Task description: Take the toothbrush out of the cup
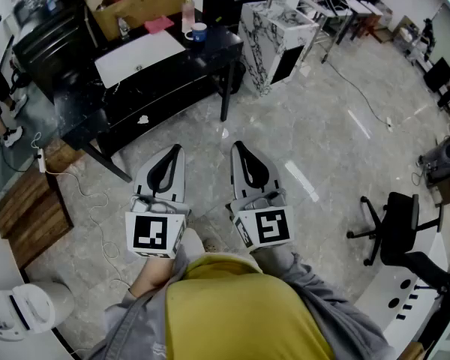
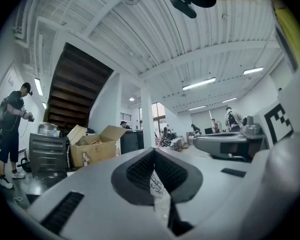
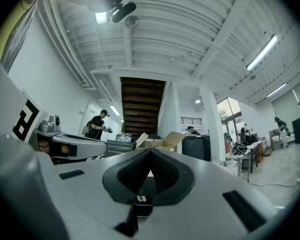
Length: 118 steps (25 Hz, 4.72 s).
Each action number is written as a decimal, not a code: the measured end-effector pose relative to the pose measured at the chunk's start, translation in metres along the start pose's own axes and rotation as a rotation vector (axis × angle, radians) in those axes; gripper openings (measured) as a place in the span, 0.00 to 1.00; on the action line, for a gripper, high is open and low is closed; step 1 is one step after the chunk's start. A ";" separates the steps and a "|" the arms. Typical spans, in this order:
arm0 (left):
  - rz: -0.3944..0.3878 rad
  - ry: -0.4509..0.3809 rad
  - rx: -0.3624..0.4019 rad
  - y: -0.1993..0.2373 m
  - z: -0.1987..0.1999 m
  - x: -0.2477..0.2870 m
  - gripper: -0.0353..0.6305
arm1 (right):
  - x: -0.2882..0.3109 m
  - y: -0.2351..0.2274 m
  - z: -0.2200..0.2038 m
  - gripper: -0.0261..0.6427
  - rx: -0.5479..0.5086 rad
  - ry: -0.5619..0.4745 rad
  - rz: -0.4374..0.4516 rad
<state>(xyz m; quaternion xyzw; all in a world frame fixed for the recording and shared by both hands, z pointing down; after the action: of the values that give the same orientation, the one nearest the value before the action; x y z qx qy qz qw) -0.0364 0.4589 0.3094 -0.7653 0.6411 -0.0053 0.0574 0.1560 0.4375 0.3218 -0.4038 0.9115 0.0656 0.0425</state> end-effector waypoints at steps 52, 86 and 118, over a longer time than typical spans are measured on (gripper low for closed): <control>-0.094 -0.047 -0.039 0.186 -0.068 0.473 0.06 | 0.449 -0.246 -0.113 0.19 0.021 -0.011 -0.004; 0.183 0.081 -0.047 0.228 -0.108 0.664 0.06 | 0.641 -0.356 -0.246 0.26 -0.228 0.439 0.532; 0.007 0.060 -0.055 0.241 -0.110 0.685 0.06 | 0.648 -0.388 -0.183 0.08 0.041 0.342 0.328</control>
<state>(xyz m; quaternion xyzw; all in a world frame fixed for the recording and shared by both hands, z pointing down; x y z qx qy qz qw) -0.1598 -0.2640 0.3511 -0.7638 0.6451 -0.0104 0.0168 0.0047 -0.3226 0.3851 -0.2547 0.9599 -0.0163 -0.1158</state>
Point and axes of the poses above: the fingertips, and each gripper's own axes: x forward along the fingers, y to its left, z out of its top, the point moved 10 cm from there along -x, backward along the fingers, and after that the axes turned 10 degrees about z, right-handed, at the moved point
